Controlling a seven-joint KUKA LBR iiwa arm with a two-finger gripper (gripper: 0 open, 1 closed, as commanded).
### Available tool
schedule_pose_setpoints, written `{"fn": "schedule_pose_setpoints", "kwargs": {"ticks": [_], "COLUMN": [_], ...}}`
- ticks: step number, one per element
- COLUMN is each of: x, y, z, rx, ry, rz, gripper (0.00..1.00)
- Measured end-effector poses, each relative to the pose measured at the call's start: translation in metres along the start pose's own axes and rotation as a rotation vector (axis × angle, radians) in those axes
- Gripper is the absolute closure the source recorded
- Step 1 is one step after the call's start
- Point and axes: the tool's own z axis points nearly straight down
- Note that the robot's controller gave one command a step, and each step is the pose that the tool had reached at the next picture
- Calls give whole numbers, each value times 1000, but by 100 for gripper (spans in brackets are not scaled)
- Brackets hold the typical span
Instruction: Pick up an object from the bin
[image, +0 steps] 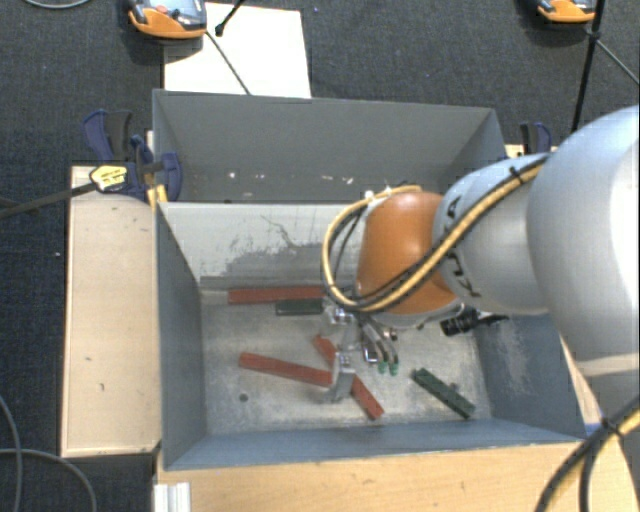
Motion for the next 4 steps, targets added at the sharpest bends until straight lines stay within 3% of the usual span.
{"fn": "schedule_pose_setpoints", "kwargs": {"ticks": [1, 3, 4], "x": [-17, -16, -43], "y": [-49, -49, -102], "z": [8, 6, 11], "rx": [3, 3, 3], "ry": [-3, 0, -2], "rz": [-360, -360, -491], "gripper": [100, 100, 100]}}
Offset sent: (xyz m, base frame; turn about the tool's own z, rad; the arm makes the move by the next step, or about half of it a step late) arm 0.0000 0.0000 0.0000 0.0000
